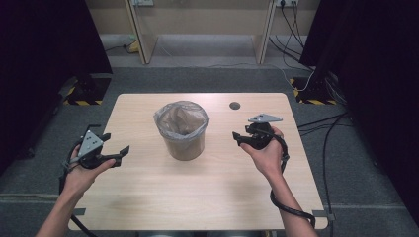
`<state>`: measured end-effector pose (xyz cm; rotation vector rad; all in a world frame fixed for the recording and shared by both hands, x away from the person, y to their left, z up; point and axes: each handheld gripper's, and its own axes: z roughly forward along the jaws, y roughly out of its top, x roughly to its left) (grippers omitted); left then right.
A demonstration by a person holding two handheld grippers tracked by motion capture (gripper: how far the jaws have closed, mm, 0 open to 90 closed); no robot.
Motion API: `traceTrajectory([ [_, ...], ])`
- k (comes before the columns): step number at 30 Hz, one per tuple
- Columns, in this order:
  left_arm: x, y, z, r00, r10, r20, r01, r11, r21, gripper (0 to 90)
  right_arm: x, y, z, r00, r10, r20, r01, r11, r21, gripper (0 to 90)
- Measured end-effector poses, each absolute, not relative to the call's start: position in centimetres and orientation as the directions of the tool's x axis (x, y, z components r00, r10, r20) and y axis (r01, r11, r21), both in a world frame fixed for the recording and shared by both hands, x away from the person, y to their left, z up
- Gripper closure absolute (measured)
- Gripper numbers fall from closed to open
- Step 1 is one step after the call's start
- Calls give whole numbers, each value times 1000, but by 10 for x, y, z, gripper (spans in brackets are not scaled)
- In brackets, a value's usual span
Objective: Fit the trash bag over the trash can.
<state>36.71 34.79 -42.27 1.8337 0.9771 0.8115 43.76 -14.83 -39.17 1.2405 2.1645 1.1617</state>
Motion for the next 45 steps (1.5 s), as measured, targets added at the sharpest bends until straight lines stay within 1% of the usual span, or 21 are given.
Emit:
traceTrajectory([
  [11, 345, 354, -450, 454, 885, 106, 320, -272, 908, 159, 420, -179, -408, -488, 870, 74, 540, 235, 808, 419],
  [26, 327, 353, -475, 441, 894, 84, 354, -260, 898, 159, 392, -220, -426, -423, 902, 80, 559, 191, 807, 408],
  [34, 316, 349, -492, 459, 885, 72, 389, -273, 880, 159, 377, -236, -445, -398, 913, 87, 578, 176, 796, 397],
  [45, 311, 350, -507, 422, 905, 49, 425, -245, 871, 159, 358, -257, -477, -358, 929, 96, 605, 153, 781, 387],
])
